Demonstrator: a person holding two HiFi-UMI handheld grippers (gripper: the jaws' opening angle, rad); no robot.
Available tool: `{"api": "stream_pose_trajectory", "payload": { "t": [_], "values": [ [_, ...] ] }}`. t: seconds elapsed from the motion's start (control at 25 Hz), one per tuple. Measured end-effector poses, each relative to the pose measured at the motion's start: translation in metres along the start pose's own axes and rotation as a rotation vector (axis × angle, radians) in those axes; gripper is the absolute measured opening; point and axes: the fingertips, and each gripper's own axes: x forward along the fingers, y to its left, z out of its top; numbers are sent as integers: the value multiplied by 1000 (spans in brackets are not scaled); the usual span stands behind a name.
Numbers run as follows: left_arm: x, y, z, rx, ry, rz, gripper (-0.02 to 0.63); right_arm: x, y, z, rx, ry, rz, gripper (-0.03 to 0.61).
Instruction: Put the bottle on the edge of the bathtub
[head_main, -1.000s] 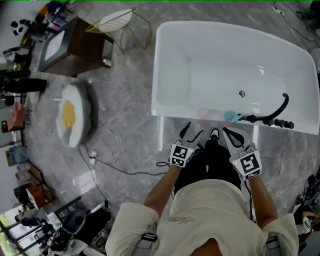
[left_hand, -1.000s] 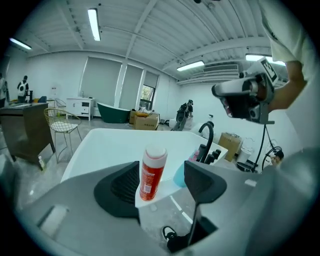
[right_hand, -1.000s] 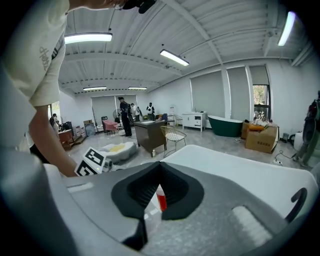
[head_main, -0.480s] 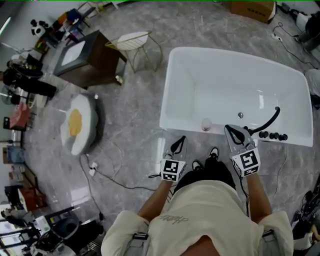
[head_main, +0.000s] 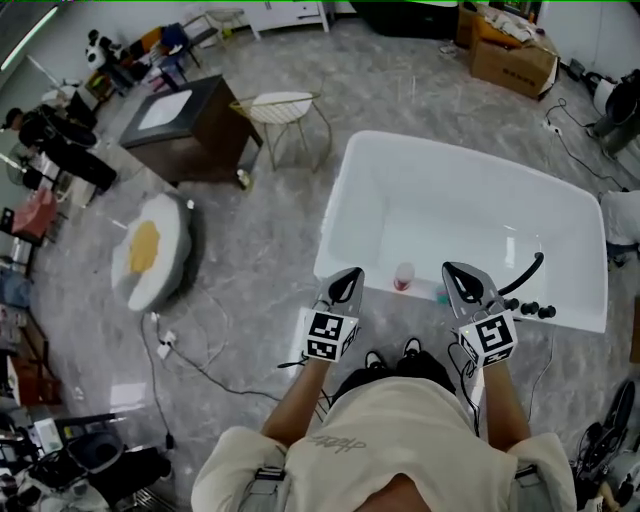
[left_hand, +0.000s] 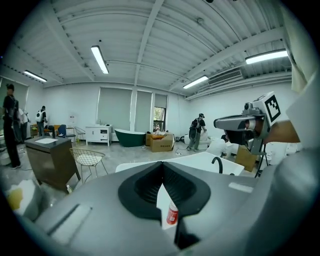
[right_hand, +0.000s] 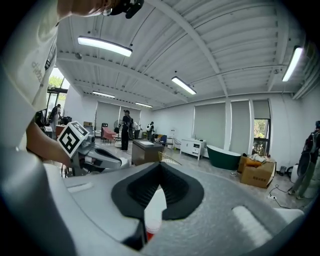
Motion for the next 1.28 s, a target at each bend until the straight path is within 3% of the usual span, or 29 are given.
{"api": "stream_pose_trajectory", "payload": {
  "t": [0.44,0.8,1.28],
  "values": [
    [-14,11,88,10,-123,97,17,-9,-32,50,30,-116,50,0],
    [-20,20,83,-1,-97,163,17,-8,-41,41,30,-107,70,0],
    [-16,-7,103,-34,-145,91,17,-14,-29,31,32,-100,92,0]
  ]
}}
